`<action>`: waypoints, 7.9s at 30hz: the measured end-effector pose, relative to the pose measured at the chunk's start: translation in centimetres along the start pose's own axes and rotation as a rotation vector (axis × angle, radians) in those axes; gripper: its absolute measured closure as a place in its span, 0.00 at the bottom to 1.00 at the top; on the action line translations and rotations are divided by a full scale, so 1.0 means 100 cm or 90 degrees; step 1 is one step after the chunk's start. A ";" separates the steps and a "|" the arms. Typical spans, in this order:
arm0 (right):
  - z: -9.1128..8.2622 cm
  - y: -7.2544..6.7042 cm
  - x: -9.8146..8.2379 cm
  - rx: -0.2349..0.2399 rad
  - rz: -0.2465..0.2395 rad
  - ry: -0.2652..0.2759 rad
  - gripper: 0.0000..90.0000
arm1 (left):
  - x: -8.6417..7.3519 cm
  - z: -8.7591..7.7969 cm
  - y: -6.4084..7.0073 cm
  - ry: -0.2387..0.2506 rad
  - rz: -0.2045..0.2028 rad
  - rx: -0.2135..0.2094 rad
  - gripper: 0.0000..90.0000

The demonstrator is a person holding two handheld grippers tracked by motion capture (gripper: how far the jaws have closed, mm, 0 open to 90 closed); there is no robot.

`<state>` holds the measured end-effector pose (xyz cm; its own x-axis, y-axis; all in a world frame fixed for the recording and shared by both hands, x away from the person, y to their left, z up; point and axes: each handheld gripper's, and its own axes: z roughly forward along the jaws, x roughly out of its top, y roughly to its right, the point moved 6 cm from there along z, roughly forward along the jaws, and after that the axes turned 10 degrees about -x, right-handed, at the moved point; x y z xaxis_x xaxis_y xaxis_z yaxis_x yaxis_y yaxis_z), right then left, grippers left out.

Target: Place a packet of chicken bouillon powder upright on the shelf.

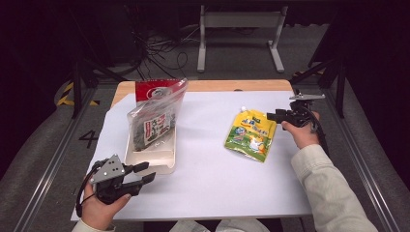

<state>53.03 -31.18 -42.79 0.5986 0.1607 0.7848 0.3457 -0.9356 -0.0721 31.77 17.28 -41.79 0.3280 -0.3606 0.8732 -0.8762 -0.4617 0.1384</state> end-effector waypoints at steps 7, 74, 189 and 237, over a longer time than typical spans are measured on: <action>0.012 0.016 -0.010 -0.017 0.028 -0.029 0.43 | -0.006 0.007 -0.001 -0.015 -0.009 0.001 0.62; 0.042 0.018 -0.025 0.094 0.140 -0.073 0.73 | -0.015 0.016 0.005 -0.020 -0.035 -0.025 0.58; -0.125 -0.101 0.009 0.212 -0.192 0.148 1.00 | 0.070 0.190 -0.001 0.040 -0.001 -0.051 0.25; -0.125 -0.137 -0.003 0.331 -0.243 0.136 0.85 | 0.098 0.171 0.023 0.127 0.039 -0.279 0.97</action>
<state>39.09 -22.34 -34.35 0.2279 0.3340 0.9146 0.8387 -0.5446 -0.0100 39.02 -1.22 -40.90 0.2341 -0.1948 0.9525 -0.9722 -0.0438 0.2300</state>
